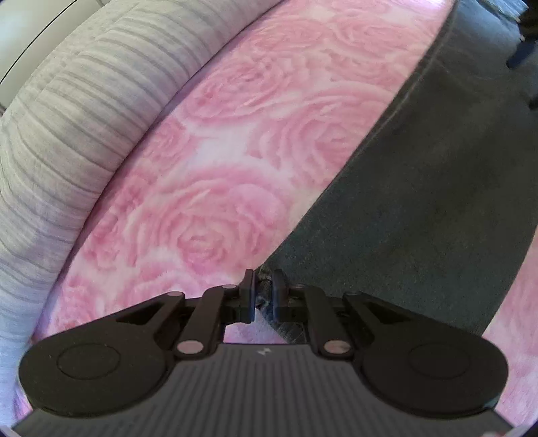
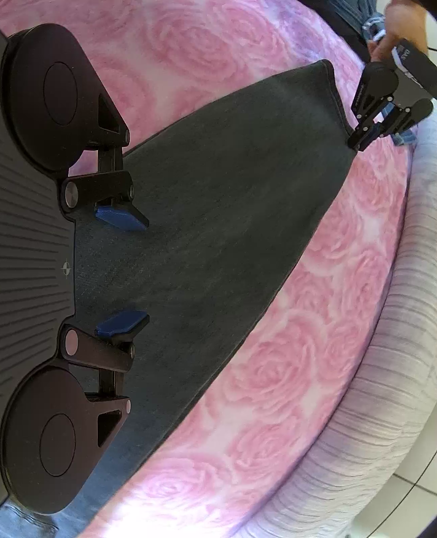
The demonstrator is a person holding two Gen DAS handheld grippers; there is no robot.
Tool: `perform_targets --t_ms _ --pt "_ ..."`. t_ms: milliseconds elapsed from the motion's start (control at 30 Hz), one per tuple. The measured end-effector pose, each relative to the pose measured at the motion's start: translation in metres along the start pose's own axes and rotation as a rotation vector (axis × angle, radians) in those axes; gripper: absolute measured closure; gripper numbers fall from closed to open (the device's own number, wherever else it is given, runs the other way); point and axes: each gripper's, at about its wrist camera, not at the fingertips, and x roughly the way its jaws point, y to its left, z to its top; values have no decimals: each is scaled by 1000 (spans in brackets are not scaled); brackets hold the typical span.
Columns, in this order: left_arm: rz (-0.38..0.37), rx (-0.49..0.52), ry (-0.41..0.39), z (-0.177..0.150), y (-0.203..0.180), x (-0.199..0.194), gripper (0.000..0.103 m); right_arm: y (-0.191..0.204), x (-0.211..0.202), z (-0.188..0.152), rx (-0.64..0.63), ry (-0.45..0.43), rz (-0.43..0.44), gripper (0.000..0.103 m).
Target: Fold clothes
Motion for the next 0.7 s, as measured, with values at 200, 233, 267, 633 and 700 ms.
perform_targets --t_ms 200,233,267,633,700 --pt "7 -33 15 1 6 -7 85 -60 3 -17 176 -48 -23 46" --pt "14 -37 15 0 6 -10 85 -78 4 -20 232 -53 -21 46" --pt "21 -40 15 0 5 -13 85 -94 6 -21 285 -57 -18 46" --pt "131 -64 -50 -2 -28 -69 85 -162 21 -18 429 -155 0 46" --pt "117 -58 -68 5 -41 -78 85 -159 1 -32 427 -180 -13 46"
